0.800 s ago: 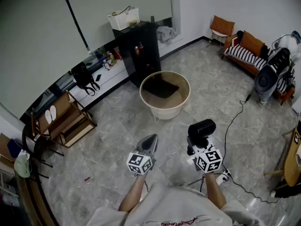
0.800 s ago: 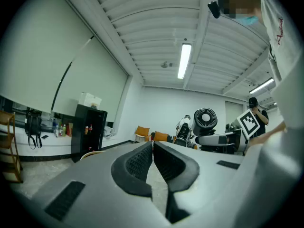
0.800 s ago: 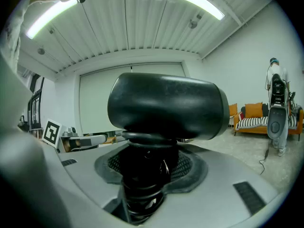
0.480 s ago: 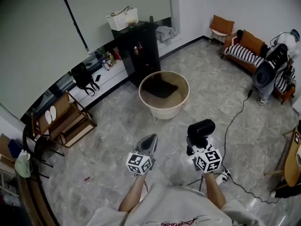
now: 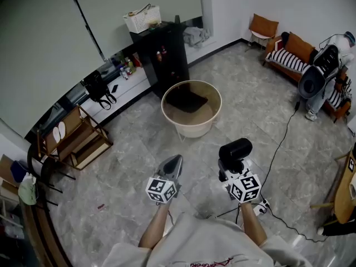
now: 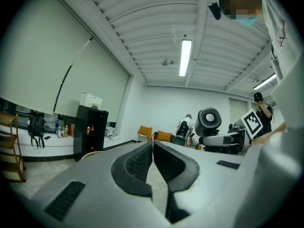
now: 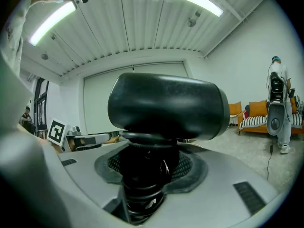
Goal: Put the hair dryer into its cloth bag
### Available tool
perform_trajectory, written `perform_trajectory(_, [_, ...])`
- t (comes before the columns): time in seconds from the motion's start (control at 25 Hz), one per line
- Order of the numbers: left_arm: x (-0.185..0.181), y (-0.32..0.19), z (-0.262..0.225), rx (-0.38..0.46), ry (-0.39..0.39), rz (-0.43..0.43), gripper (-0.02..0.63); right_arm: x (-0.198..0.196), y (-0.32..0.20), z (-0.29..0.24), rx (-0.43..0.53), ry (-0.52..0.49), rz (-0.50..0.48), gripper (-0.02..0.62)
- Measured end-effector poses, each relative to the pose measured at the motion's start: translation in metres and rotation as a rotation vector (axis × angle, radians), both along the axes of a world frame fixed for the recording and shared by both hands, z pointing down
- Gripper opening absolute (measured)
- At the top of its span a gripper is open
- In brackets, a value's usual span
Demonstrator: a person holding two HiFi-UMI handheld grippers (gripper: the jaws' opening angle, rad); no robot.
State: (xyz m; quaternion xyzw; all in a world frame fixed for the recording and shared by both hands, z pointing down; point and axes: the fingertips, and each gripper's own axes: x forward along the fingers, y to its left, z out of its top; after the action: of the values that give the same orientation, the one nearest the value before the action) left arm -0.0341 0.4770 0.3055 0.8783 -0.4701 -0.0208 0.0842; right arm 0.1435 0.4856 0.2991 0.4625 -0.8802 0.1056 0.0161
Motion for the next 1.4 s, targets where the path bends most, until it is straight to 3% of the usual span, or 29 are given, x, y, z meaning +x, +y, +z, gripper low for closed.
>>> perform_trajectory(0.64, [0.029,-0.014,0.023,-0.042,-0.008,-0.010,0.032,0.018,-0.016,0.020,-0.034,-0.002,-0.042,0.207])
perform_trajectory(1.4, [-0.043,-0.197,0.000,0.008,0.018,0.035,0.032,-0.049,-0.189,-0.003,-0.023,0.031,0.006,0.206])
